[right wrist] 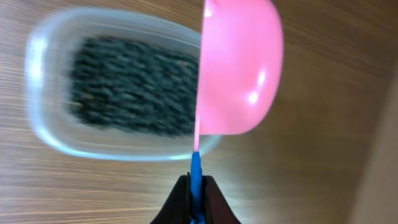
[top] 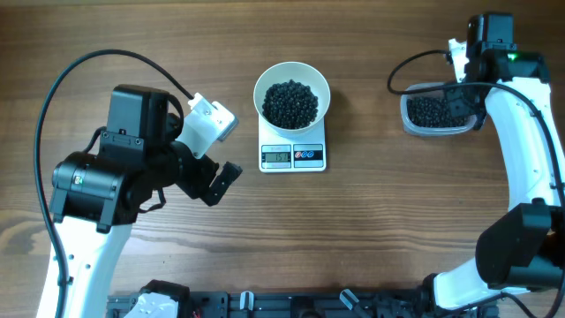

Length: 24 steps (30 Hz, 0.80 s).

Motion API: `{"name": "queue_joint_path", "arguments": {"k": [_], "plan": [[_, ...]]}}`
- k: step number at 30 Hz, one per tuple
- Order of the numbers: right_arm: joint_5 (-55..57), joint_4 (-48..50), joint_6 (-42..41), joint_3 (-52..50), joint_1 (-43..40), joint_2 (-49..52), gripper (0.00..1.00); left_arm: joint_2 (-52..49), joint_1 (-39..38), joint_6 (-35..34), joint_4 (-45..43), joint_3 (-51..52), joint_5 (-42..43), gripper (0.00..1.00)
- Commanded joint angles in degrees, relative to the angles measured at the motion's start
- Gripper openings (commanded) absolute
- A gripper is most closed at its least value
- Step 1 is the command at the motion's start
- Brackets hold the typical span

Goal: Scoop item into bowl and weigh 150g on scale

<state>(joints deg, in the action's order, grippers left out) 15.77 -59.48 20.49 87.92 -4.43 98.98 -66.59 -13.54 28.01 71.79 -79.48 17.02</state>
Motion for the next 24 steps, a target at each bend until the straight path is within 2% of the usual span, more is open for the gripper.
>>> {"name": "queue_joint_path", "arguments": {"k": [1, 3, 7, 9, 13, 19, 24], "plan": [[-17.5, 0.3, 3.5, 2.9, 0.1, -1.5, 0.04, -0.3, -0.1, -0.3, -0.2, -1.0, 0.1, 1.00], [-28.8, 0.3, 3.6, 6.2, 0.1, -1.5, 0.04, -0.3, -0.1, -0.3, -0.2, -1.0, 0.1, 1.00], [-42.2, 2.8, 3.5, 8.1, 0.1, -1.5, 0.04, -0.3, -0.1, -0.3, -0.2, -1.0, 0.1, 1.00], [-45.3, 3.6, 3.5, 8.1, 0.9, -1.3, 0.04, -0.3, -0.1, -0.3, -0.2, -1.0, 0.1, 1.00], [-44.7, 4.5, 3.5, 8.1, 5.4, -1.3, 0.04, -0.3, -0.1, -0.3, -0.2, -1.0, 0.1, 1.00], [-34.5, 6.2, 4.1, 7.8, 15.5, -0.2, 0.04, -0.3, -0.1, -0.3, -0.2, -1.0, 0.1, 1.00], [-30.3, 6.1, 5.0, 7.2, 20.7, 2.3, 0.04, -0.3, -0.1, -0.3, -0.2, -1.0, 0.1, 1.00]]}}
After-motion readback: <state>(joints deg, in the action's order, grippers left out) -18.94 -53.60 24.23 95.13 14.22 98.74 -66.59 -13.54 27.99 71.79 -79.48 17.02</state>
